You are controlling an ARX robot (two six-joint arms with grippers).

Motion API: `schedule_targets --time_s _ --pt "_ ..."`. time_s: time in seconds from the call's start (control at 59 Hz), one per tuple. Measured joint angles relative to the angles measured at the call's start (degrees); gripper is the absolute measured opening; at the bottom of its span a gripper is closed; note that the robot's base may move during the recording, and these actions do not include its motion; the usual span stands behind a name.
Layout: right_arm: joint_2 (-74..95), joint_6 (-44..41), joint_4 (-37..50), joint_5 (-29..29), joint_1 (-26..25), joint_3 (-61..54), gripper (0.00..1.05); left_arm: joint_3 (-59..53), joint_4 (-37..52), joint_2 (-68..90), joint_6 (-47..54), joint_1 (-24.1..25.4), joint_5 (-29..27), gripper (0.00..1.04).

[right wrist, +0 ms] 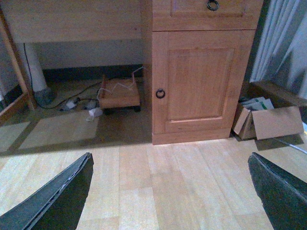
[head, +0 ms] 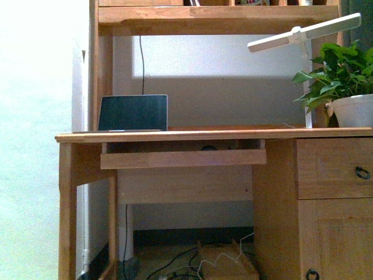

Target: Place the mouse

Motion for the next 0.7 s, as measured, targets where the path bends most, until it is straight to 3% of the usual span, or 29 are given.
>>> schedule_targets --time_s 0.695 --pt "0.0 0.02 0.0 -0.02 0.0 0.0 0.97 0.0 0.0 -0.04 0.02 0.0 0.0 0.97"
